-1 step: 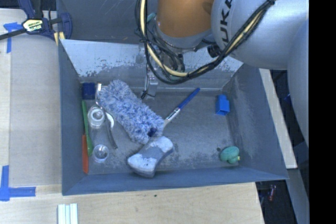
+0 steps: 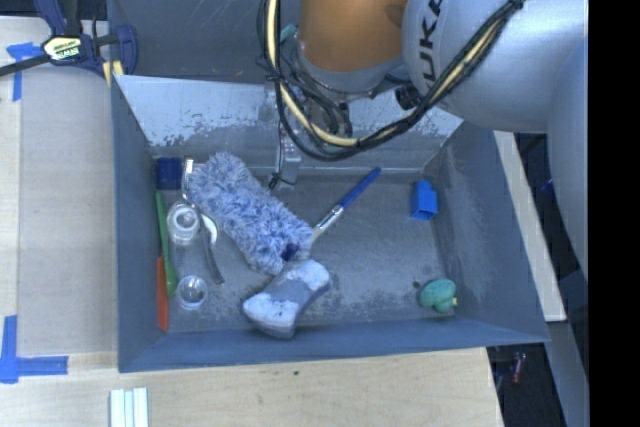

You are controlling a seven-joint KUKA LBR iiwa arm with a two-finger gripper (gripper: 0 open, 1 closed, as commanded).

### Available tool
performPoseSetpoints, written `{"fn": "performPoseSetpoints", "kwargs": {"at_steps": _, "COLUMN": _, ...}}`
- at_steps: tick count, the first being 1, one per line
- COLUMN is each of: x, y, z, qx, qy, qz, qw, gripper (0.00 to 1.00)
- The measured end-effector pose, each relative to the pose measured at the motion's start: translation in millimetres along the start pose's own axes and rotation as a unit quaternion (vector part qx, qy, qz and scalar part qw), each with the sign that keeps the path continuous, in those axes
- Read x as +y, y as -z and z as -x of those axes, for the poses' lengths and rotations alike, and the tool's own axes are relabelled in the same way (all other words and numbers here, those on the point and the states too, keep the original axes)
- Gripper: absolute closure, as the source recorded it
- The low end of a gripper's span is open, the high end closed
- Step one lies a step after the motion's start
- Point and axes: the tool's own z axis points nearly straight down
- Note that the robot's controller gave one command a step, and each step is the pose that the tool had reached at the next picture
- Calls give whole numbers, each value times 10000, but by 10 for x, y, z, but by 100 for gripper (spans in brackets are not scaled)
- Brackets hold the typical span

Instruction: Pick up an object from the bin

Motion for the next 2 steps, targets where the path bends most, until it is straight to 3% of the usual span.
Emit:
{"fn": "performPoseSetpoints", "kwargs": {"at_steps": 1, "x": -202, "y": -891, "z": -363, "qx": -24, "qy": 757, "qz": 2, "qw": 9971, "gripper": 0}}
{"fn": "performPoseSetpoints", "kwargs": {"at_steps": 2, "x": -117, "y": -1291, "z": -186, "qx": -71, "qy": 1546, "qz": 7, "qw": 9879, "gripper": 0}}
